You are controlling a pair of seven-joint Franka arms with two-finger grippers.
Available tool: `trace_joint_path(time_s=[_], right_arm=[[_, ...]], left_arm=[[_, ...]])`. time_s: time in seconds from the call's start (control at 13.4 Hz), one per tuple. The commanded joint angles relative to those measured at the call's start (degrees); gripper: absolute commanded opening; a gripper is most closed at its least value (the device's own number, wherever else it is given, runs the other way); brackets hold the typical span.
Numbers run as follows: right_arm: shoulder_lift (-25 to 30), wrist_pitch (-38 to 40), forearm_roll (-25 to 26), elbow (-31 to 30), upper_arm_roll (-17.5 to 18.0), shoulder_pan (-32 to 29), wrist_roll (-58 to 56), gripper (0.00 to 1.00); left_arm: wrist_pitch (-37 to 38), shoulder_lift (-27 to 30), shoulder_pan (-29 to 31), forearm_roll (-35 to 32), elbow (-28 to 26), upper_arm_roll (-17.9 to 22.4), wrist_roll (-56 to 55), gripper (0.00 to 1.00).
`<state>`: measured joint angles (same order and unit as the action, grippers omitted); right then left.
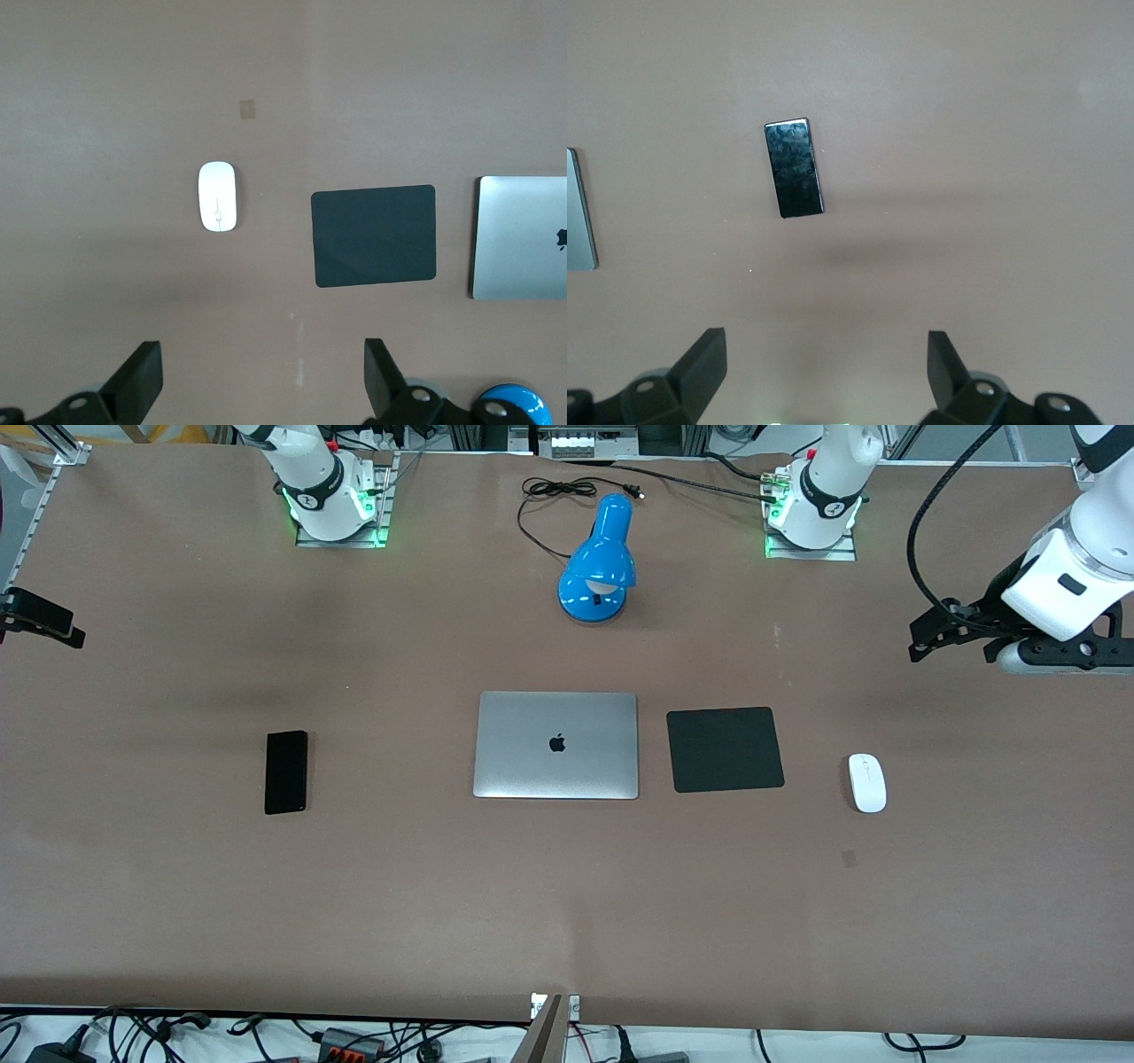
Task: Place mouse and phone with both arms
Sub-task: 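Reach the right gripper to the phone while the left gripper reaches the mouse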
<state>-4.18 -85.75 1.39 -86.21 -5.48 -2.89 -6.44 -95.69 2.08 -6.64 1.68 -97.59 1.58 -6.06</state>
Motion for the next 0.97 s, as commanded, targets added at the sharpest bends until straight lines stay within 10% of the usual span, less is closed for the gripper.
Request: trace_joint_path(time_s=[0.0, 0.37, 0.89], right_arm=[[-0.12, 0.85, 0.72, 0.16, 0.12, -0.01, 0.99, 1.00], [-1.00, 0.06, 0.63, 0.25, 0.21, -0.01, 0.12, 1.00], [-20.22, -12.49, -0.07, -1.06, 0.73, 3.40, 0.91, 1.00]], left_arm=[[0.59, 0.20, 0.31, 0.69, 0.65, -0.17, 1.14, 1.00], [0.51, 0.20, 0.14, 0.69, 0.73, -0.26, 0.96, 1.00], [2.96, -0.94, 0.84, 0.78, 0.74, -0.08, 0.17, 1.00]])
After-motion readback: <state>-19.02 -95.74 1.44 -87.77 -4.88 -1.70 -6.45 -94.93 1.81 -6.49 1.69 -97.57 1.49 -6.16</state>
